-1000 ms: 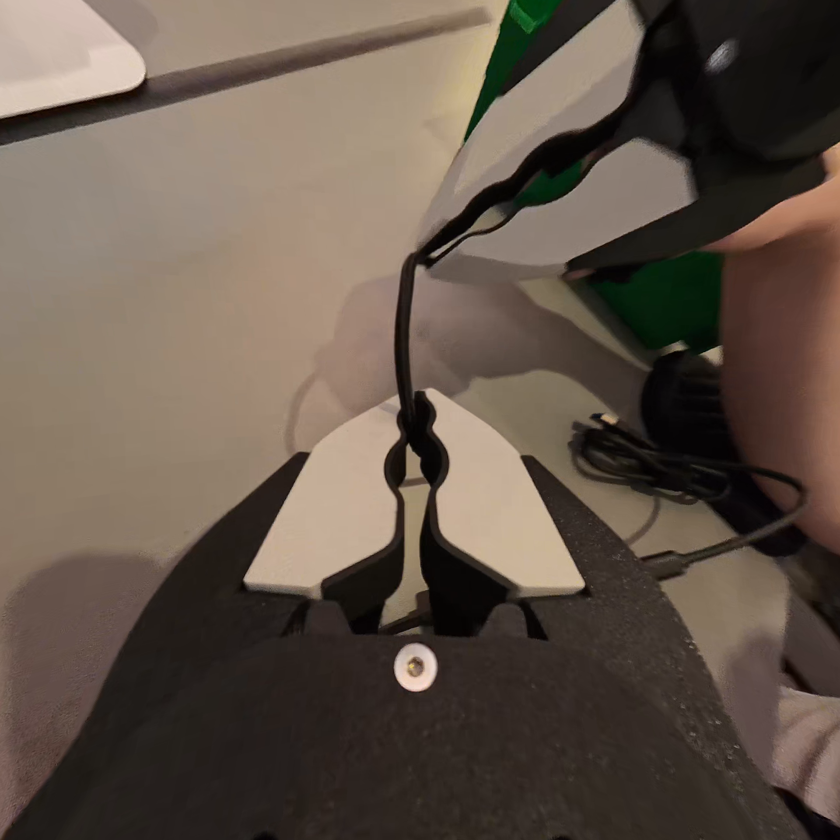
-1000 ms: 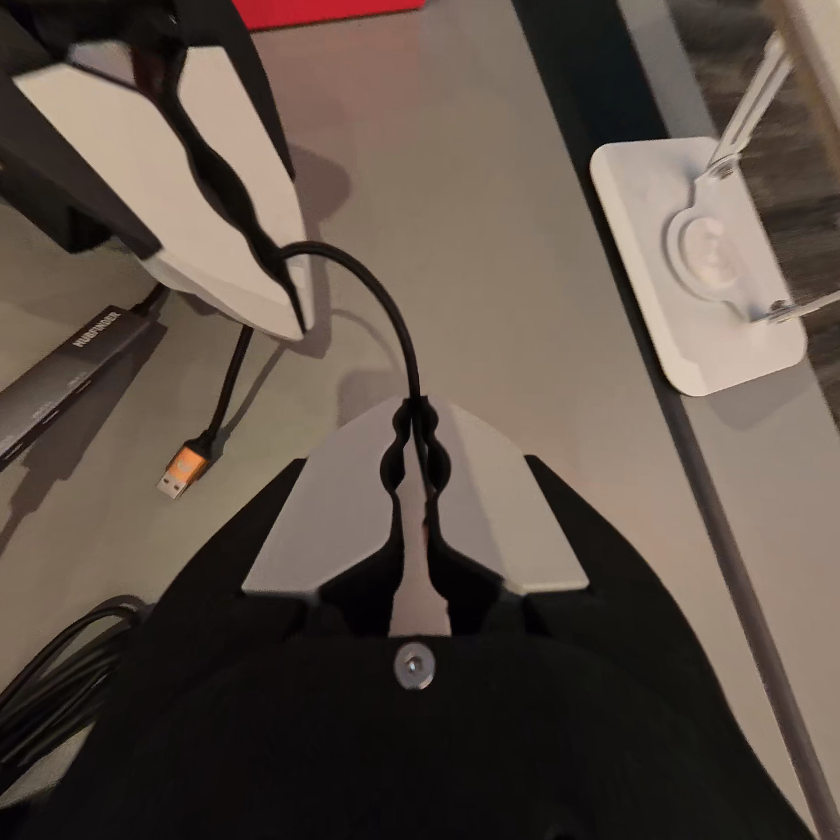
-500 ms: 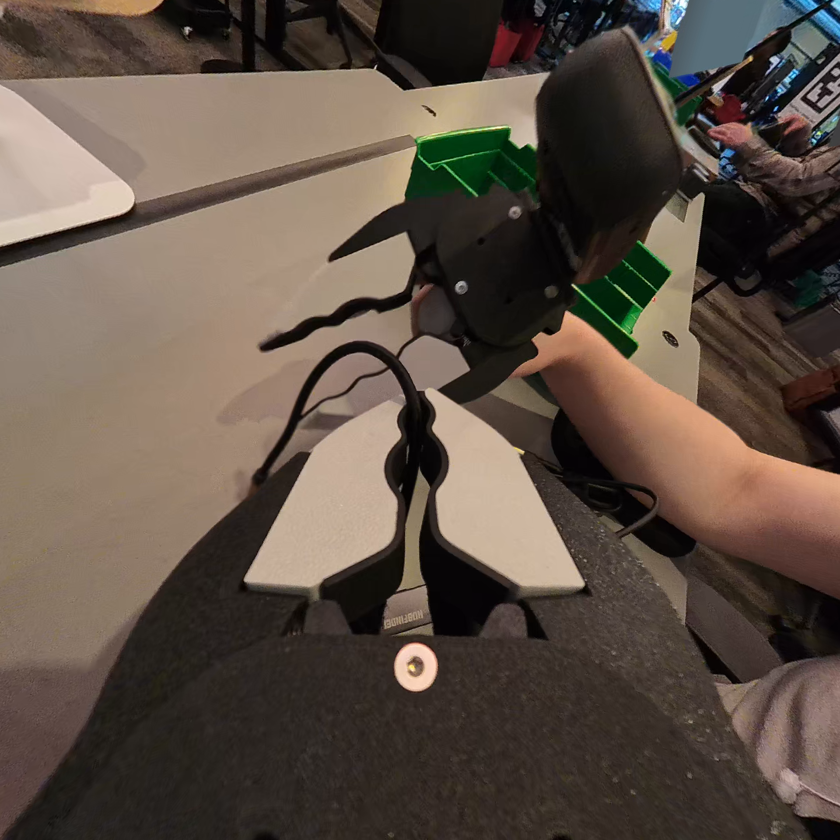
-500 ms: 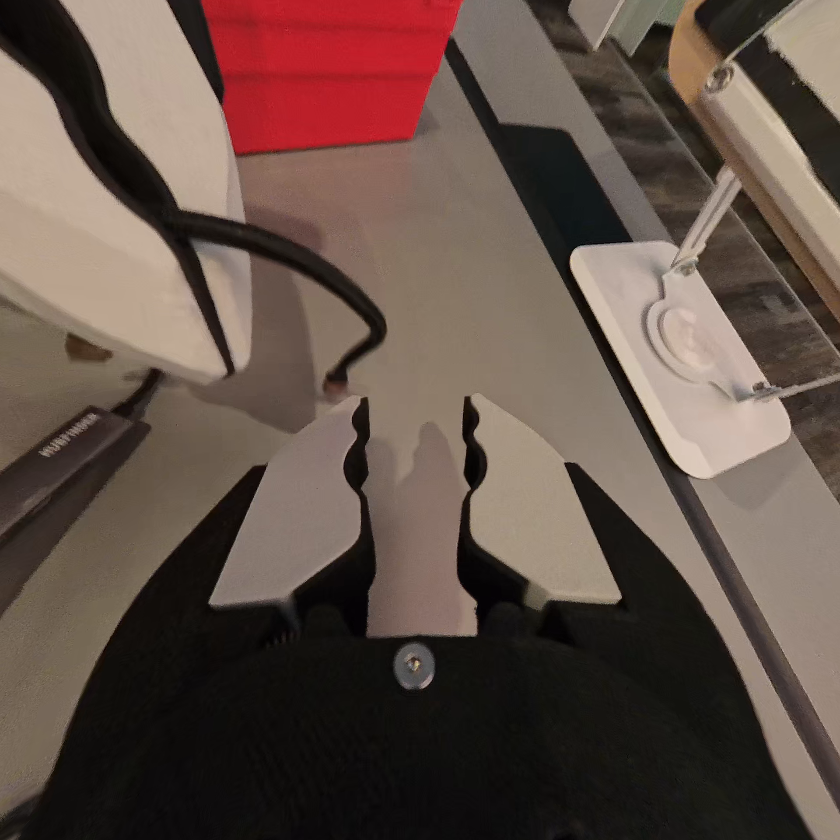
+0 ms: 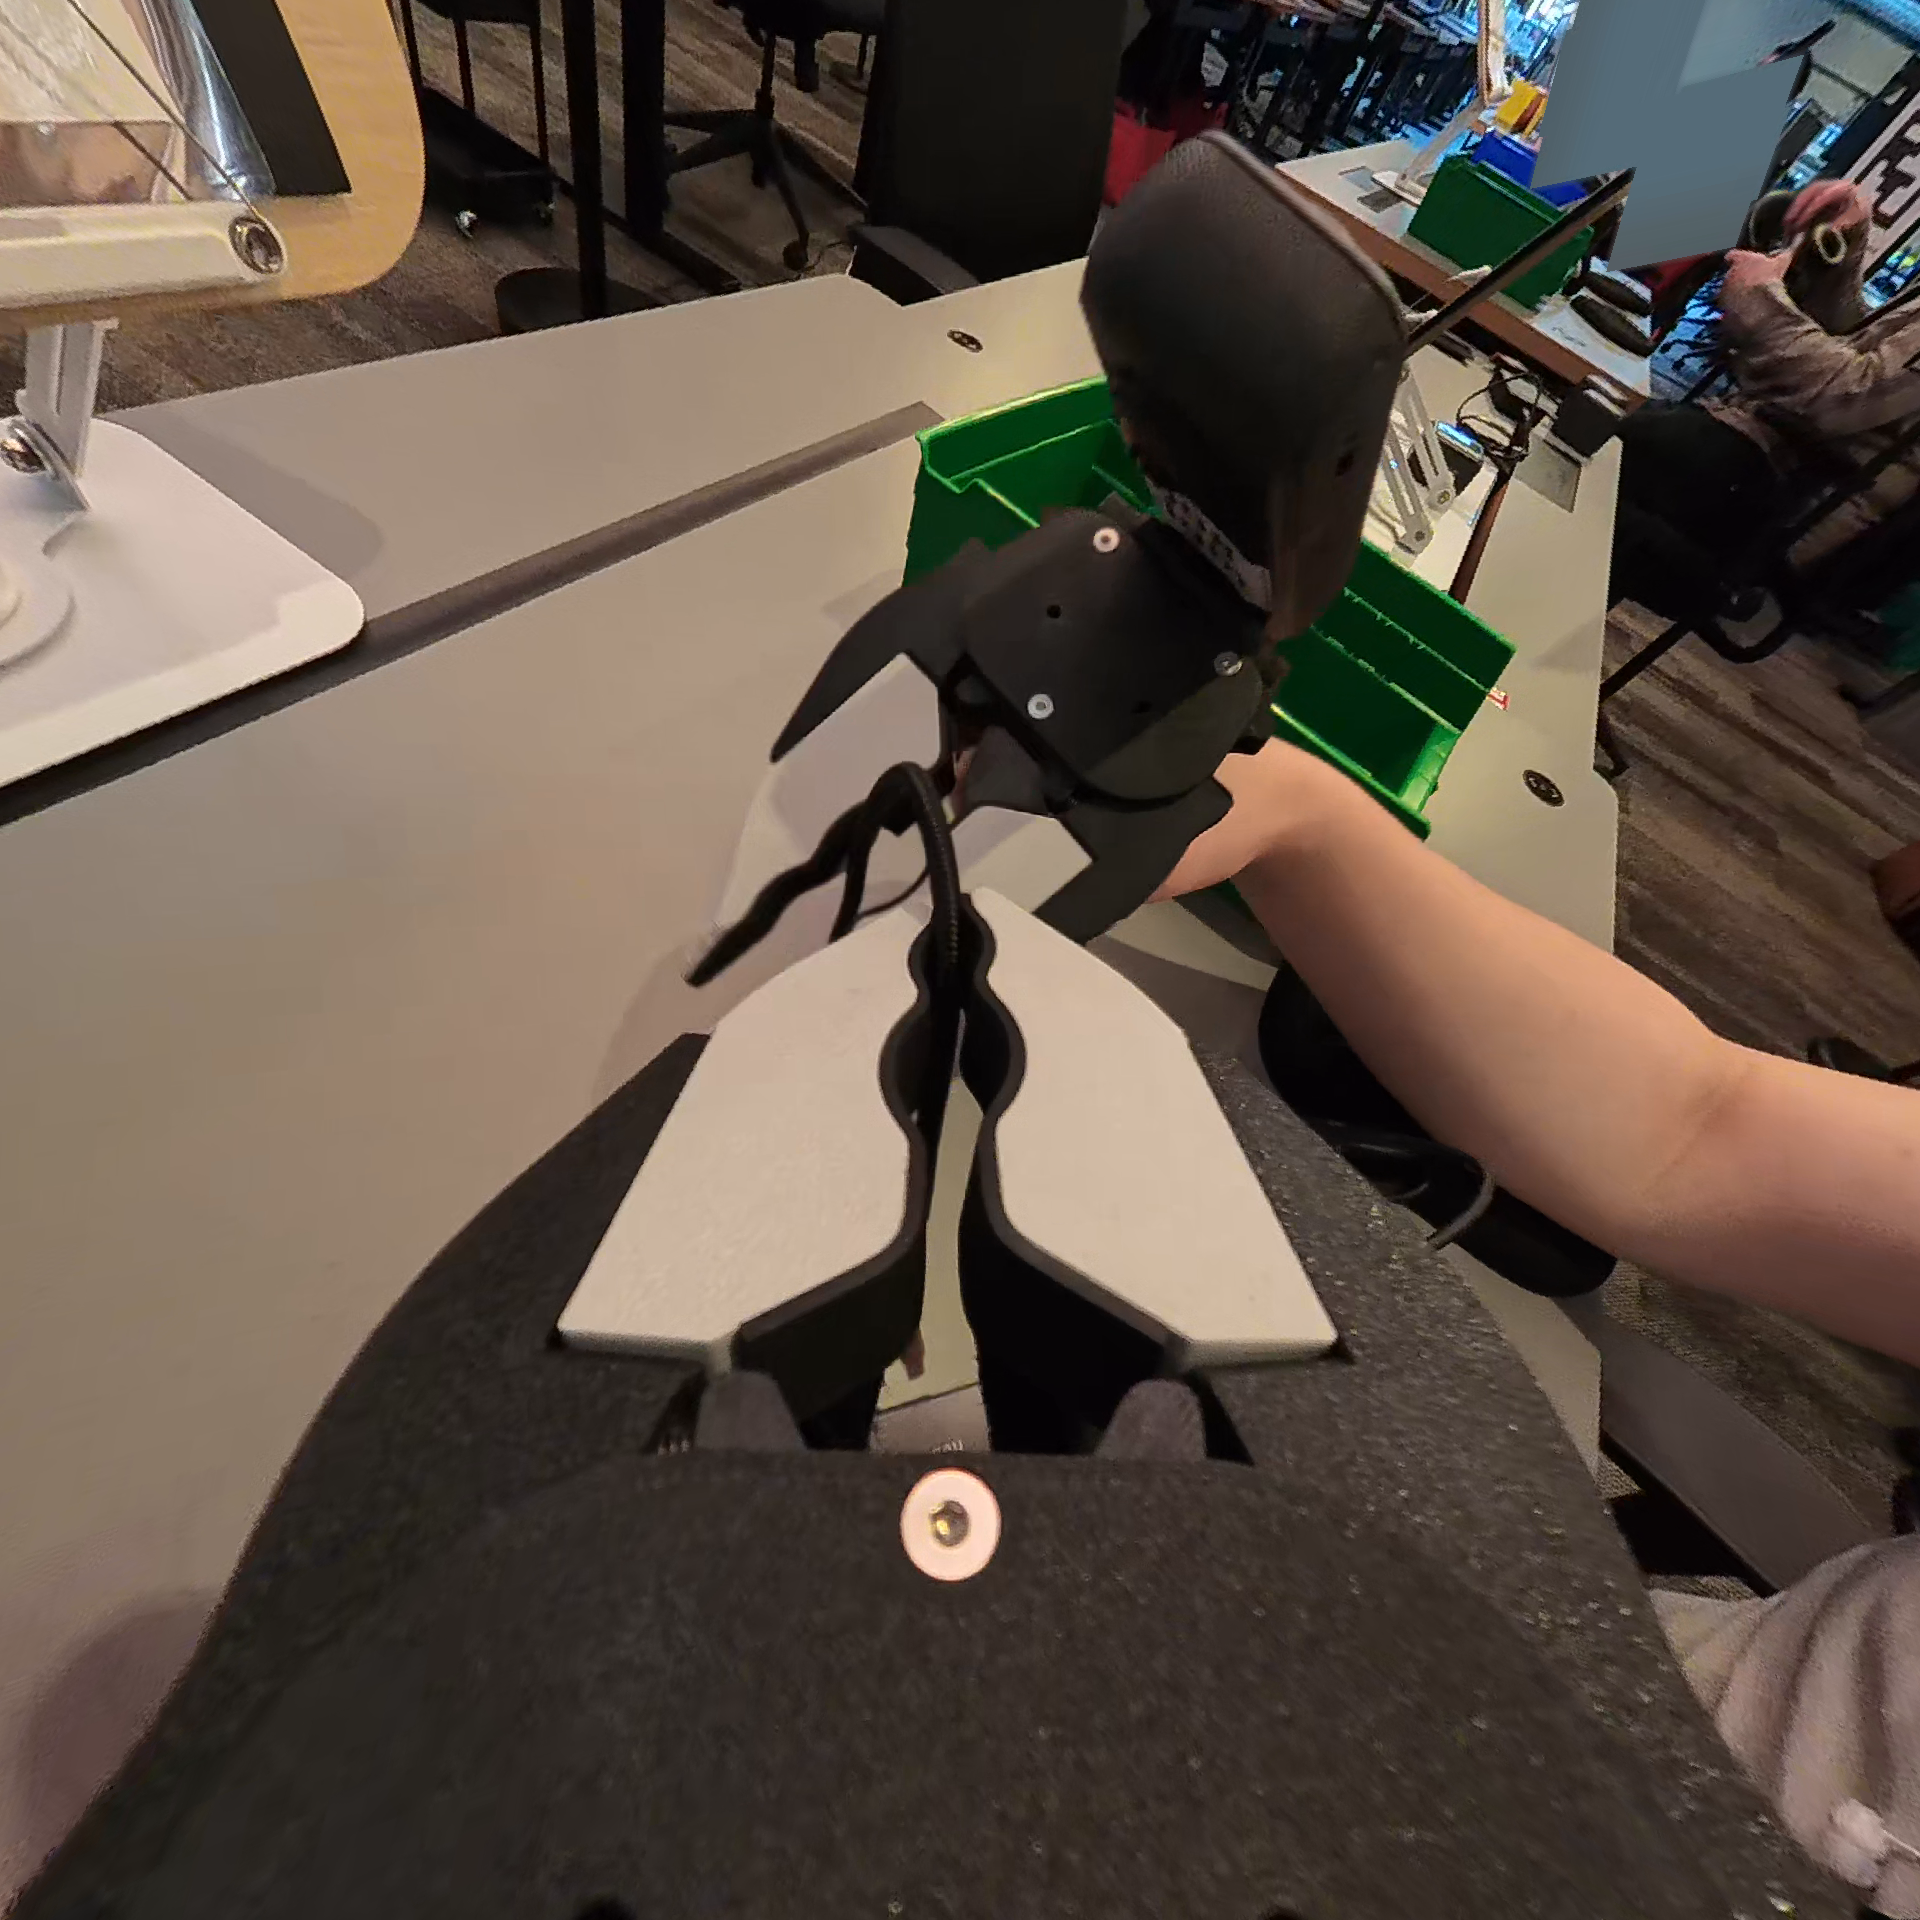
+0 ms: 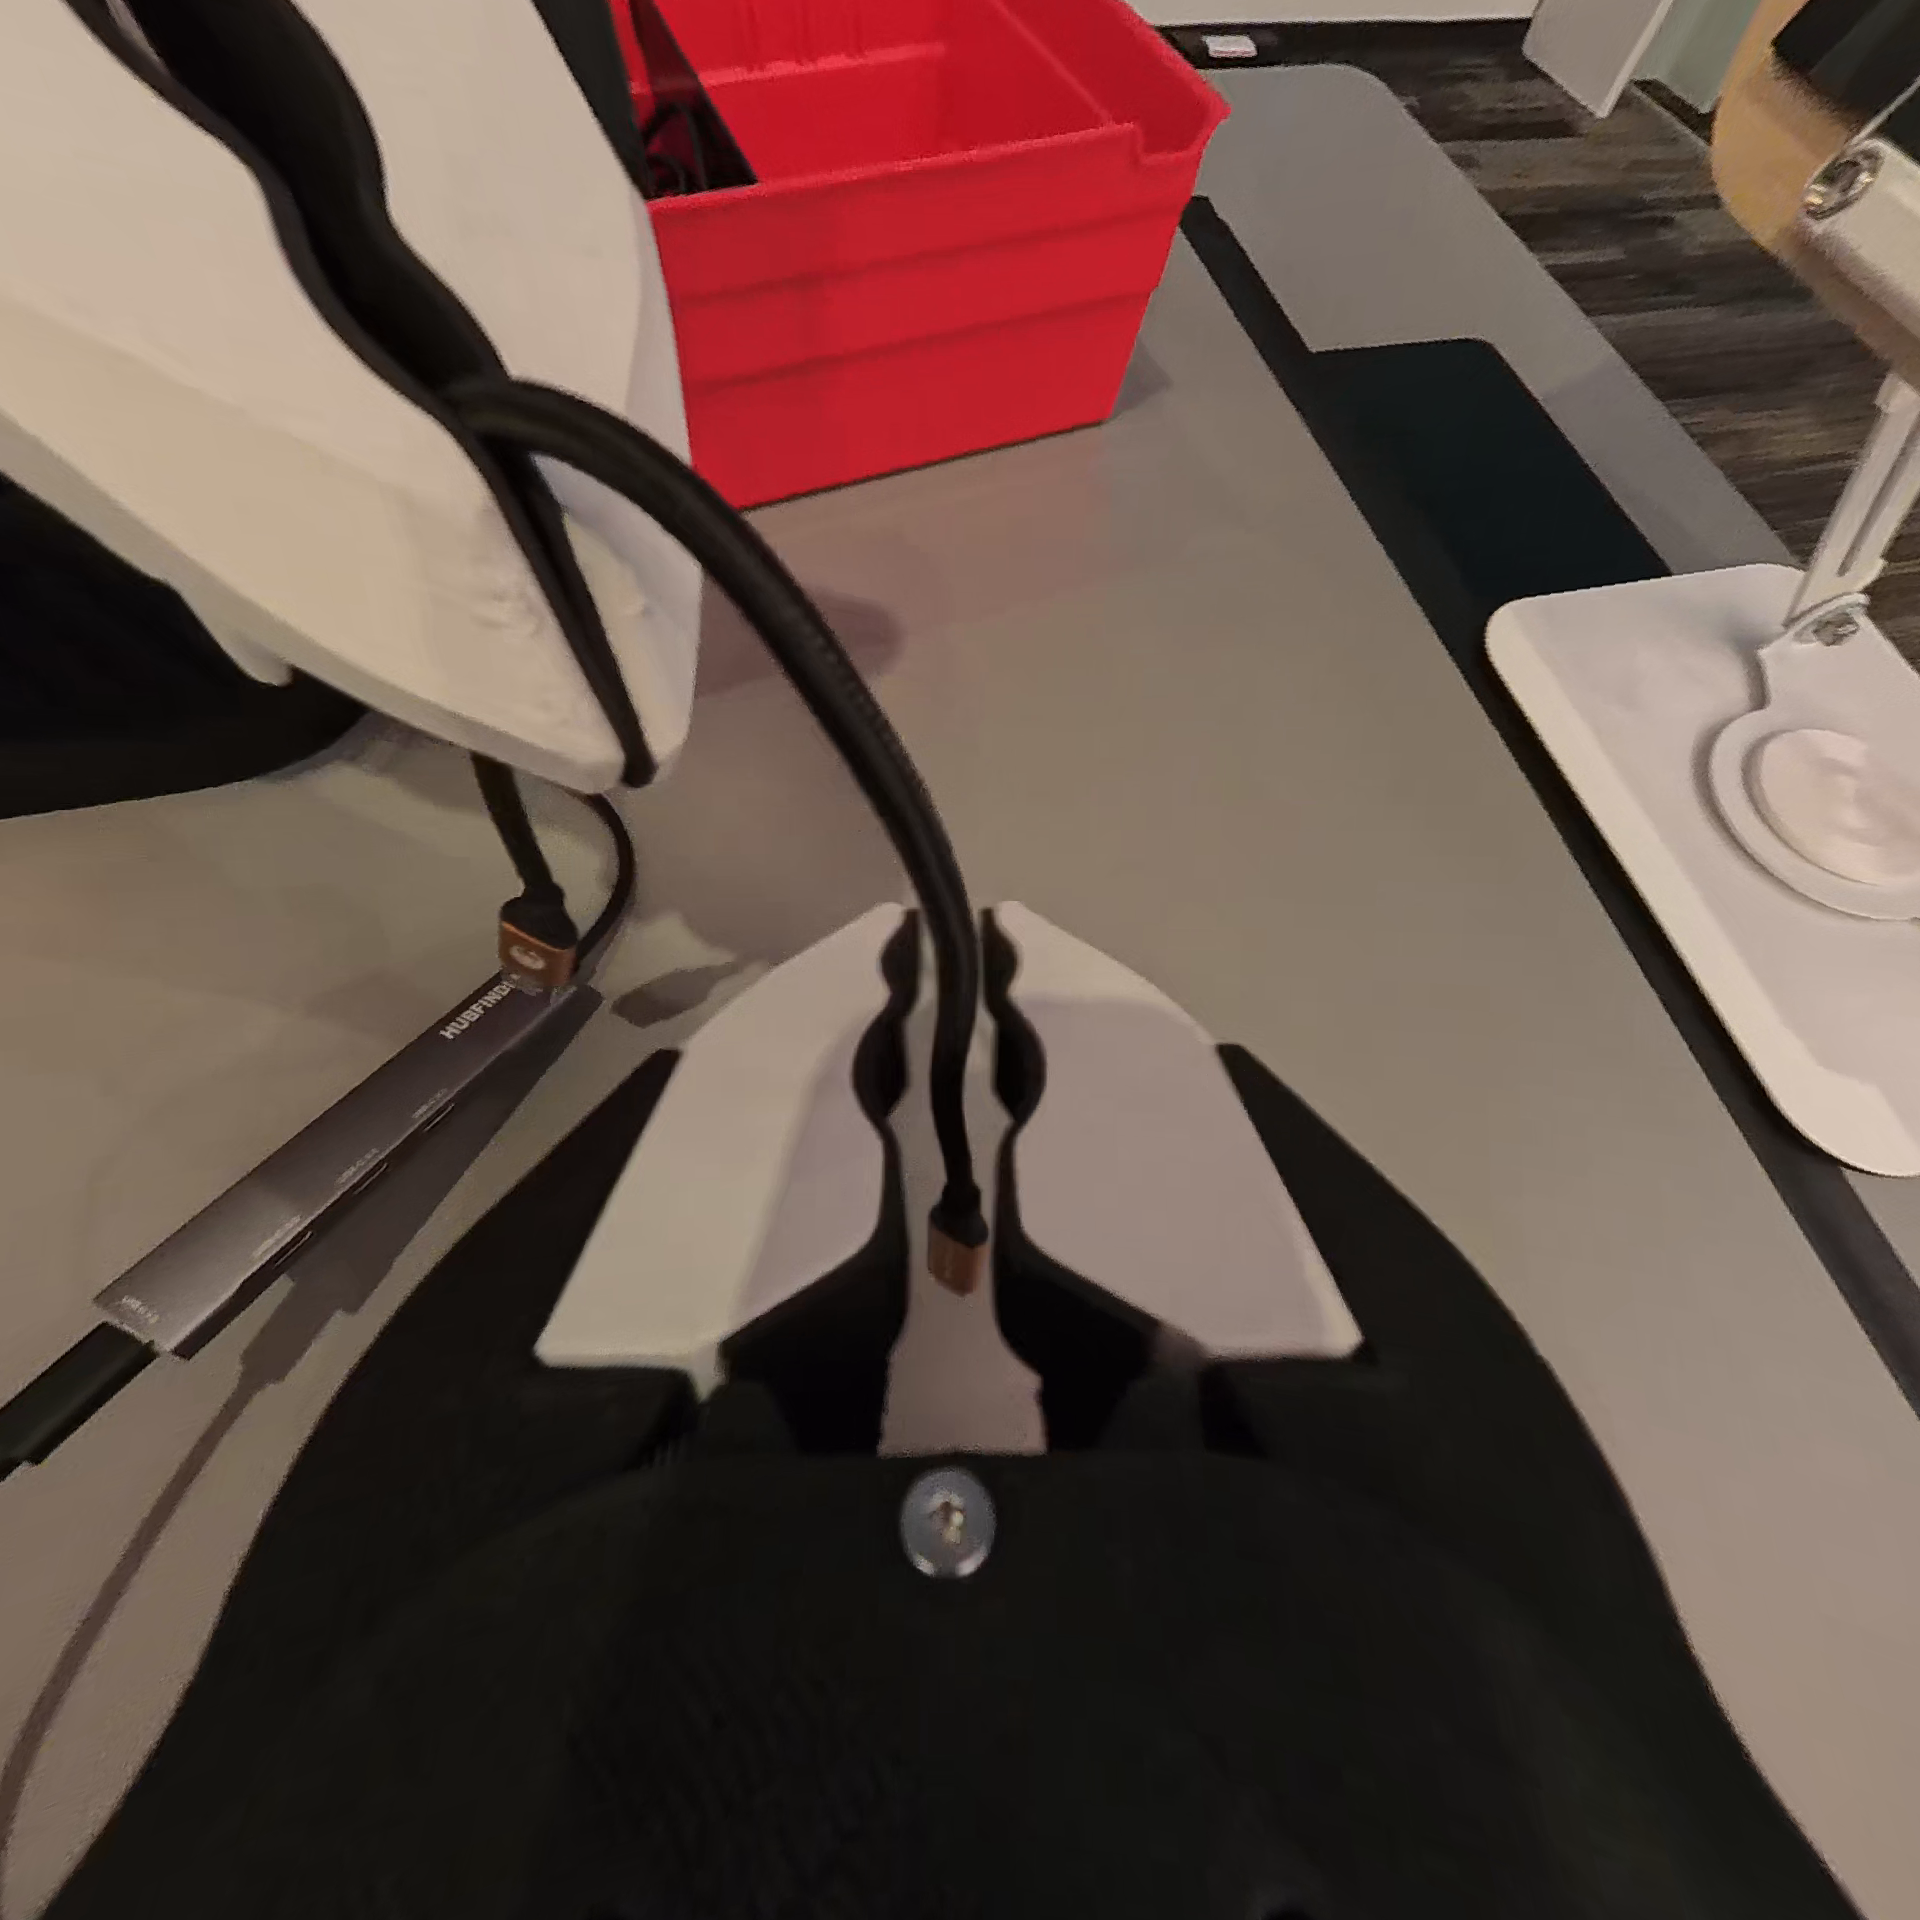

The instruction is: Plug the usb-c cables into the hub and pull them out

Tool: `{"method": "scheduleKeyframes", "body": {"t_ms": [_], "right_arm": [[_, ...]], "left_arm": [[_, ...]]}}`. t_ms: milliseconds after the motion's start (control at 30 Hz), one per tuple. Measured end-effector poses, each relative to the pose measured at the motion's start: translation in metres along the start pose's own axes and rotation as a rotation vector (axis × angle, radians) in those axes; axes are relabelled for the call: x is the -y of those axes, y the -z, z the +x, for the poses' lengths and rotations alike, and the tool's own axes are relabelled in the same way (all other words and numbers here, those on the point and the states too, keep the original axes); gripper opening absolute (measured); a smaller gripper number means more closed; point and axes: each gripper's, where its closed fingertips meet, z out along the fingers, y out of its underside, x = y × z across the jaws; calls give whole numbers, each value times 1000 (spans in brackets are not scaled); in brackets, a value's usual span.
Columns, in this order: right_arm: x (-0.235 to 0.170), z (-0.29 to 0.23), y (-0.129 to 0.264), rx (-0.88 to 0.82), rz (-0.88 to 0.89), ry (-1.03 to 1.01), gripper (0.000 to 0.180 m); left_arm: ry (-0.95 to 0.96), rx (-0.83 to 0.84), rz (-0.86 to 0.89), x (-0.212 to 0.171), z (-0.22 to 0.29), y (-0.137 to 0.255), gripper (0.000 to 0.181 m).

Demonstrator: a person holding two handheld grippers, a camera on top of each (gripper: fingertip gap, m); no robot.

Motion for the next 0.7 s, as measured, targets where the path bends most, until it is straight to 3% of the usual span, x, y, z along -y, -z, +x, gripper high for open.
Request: {"method": "scheduleKeyframes", "body": {"t_ms": [67, 233, 333, 500, 600, 700], "right_arm": [[-1, 2, 3, -18, -25, 13, 25], [-4, 5, 5, -47, -53, 38, 26], [-9, 4, 2, -48, -79, 62, 5], [-3, 4, 5, -59, -66, 86, 5], [25, 4, 23, -57, 108, 84, 5], [56, 2, 56, -47, 319, 99, 5]], "left_arm": [[-5, 0, 1, 1, 1, 0, 0], [-16, -1, 0, 2, 3, 2, 0], [-18, 3, -9, 0, 3, 2, 0], [-20, -60, 0, 0, 14, 1, 0], [-42, -164, 48, 13, 38, 8, 44], [-102, -241, 125, 29, 60, 30, 52]]}}
